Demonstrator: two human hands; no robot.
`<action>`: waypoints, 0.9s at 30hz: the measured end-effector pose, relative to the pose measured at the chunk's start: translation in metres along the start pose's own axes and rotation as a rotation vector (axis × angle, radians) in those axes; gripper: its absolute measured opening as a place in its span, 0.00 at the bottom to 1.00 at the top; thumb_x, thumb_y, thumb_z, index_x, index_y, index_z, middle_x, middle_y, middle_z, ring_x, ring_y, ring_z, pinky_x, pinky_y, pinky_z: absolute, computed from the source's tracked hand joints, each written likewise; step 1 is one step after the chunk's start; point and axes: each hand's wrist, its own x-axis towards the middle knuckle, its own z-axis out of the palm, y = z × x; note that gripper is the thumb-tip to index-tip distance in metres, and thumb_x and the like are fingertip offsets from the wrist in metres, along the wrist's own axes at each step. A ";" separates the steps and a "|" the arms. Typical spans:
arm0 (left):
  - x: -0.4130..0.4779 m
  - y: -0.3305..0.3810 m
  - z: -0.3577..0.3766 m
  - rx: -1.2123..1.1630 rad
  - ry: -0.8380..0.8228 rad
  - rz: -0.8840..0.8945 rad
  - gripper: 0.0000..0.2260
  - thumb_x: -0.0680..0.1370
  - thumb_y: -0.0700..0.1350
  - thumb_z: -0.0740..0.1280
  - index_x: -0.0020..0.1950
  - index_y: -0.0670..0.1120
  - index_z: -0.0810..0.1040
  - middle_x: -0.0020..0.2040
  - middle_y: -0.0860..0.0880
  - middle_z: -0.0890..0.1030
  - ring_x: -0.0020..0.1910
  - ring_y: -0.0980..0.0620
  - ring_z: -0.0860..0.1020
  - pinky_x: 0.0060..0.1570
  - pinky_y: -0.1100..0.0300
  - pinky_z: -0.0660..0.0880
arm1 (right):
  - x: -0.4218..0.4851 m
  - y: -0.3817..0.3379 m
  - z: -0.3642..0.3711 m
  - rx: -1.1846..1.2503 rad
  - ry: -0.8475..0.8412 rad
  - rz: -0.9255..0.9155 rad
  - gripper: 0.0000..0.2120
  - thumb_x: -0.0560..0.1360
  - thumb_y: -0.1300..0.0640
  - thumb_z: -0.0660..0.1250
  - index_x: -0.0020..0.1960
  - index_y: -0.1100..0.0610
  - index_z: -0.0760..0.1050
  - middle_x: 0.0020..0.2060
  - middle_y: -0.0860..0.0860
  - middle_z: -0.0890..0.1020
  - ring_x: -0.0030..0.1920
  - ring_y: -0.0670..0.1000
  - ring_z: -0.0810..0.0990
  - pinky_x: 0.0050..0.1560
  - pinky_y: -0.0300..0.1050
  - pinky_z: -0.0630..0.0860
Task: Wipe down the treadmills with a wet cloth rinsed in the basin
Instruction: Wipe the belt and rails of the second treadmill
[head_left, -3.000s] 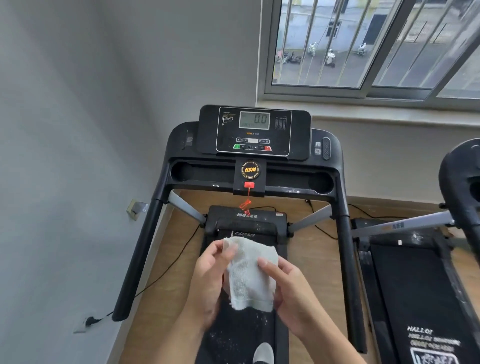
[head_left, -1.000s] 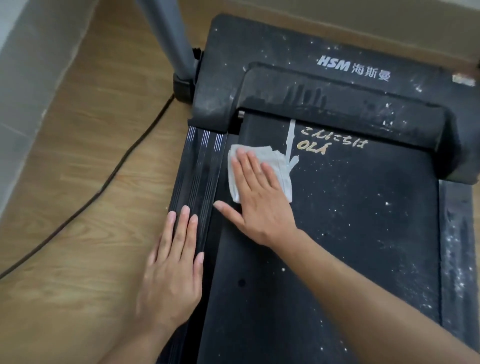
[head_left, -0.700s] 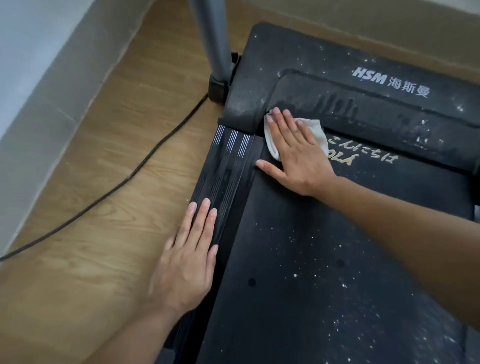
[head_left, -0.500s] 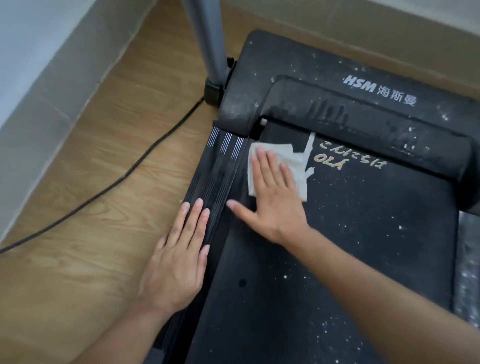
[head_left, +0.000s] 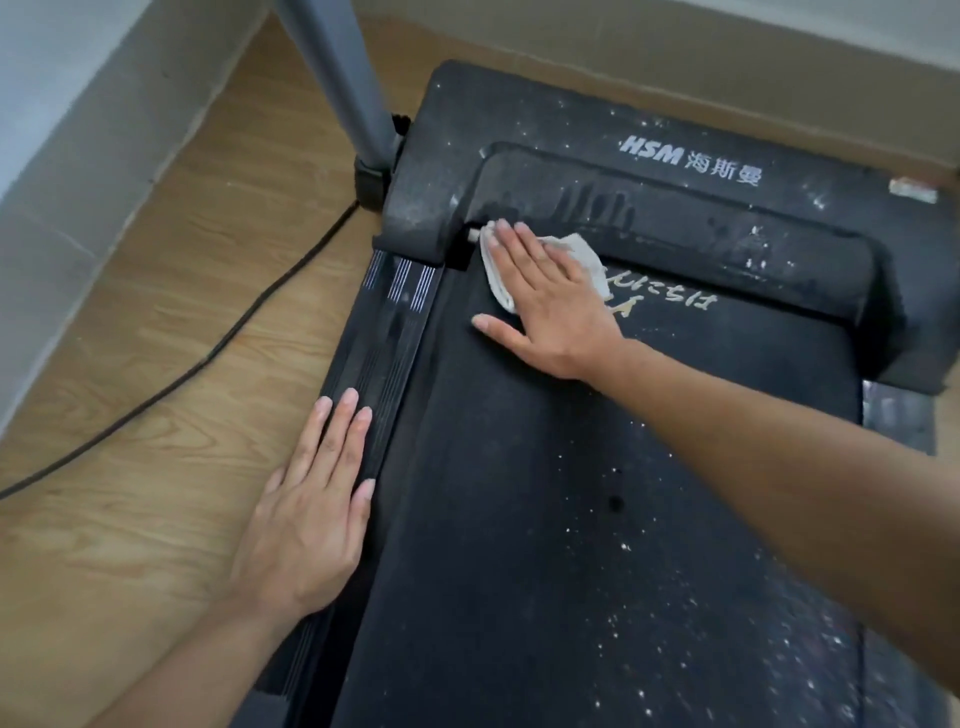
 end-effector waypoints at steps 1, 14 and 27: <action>0.001 0.000 0.001 0.000 -0.005 0.001 0.29 0.85 0.51 0.52 0.85 0.45 0.52 0.86 0.53 0.46 0.84 0.51 0.47 0.65 0.48 0.77 | 0.003 0.006 0.001 0.001 0.008 0.010 0.45 0.82 0.27 0.46 0.86 0.57 0.41 0.86 0.51 0.44 0.85 0.51 0.41 0.84 0.57 0.46; 0.005 -0.003 -0.012 0.005 -0.191 -0.004 0.29 0.86 0.54 0.48 0.85 0.48 0.43 0.85 0.53 0.39 0.84 0.50 0.39 0.80 0.39 0.56 | -0.171 -0.070 0.032 0.137 -0.078 -0.351 0.46 0.82 0.26 0.50 0.87 0.55 0.43 0.86 0.50 0.47 0.85 0.51 0.42 0.82 0.59 0.49; 0.027 0.029 -0.042 0.010 -0.648 -0.208 0.68 0.65 0.79 0.66 0.72 0.49 0.15 0.69 0.54 0.12 0.69 0.50 0.13 0.77 0.37 0.33 | -0.245 -0.083 0.039 0.103 -0.059 -0.012 0.52 0.78 0.23 0.53 0.86 0.61 0.48 0.86 0.56 0.48 0.86 0.57 0.44 0.80 0.62 0.54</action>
